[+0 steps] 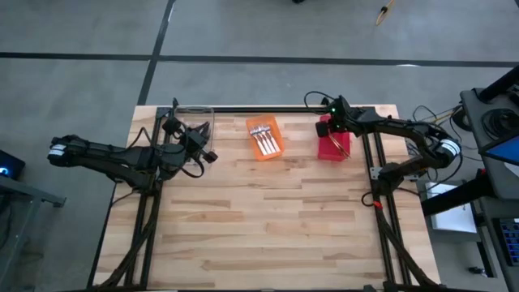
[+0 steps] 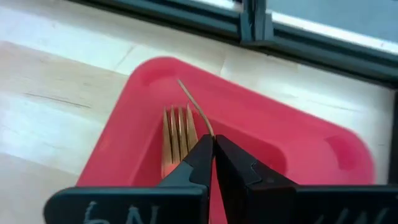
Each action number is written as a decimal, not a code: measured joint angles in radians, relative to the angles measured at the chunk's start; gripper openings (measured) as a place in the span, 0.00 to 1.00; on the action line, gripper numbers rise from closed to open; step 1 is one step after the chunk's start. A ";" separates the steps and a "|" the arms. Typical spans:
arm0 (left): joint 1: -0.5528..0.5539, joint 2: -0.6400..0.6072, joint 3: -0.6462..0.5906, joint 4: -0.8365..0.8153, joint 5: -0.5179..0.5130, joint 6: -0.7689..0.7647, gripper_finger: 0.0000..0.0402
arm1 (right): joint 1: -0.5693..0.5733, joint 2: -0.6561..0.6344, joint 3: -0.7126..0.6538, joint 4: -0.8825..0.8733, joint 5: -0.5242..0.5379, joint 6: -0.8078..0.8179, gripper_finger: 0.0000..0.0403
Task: Sort silverware by color (type)
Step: Adjust the gold fork
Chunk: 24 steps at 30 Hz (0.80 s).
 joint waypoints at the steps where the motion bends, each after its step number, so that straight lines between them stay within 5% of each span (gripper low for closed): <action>1: 0.000 0.000 0.000 0.000 0.000 0.000 0.00 | 0.000 -0.010 0.000 -0.003 0.003 -0.003 0.02; 24: 0.000 0.000 0.000 0.004 0.000 0.000 0.00 | 0.003 -0.194 0.003 -0.067 0.027 -0.042 0.02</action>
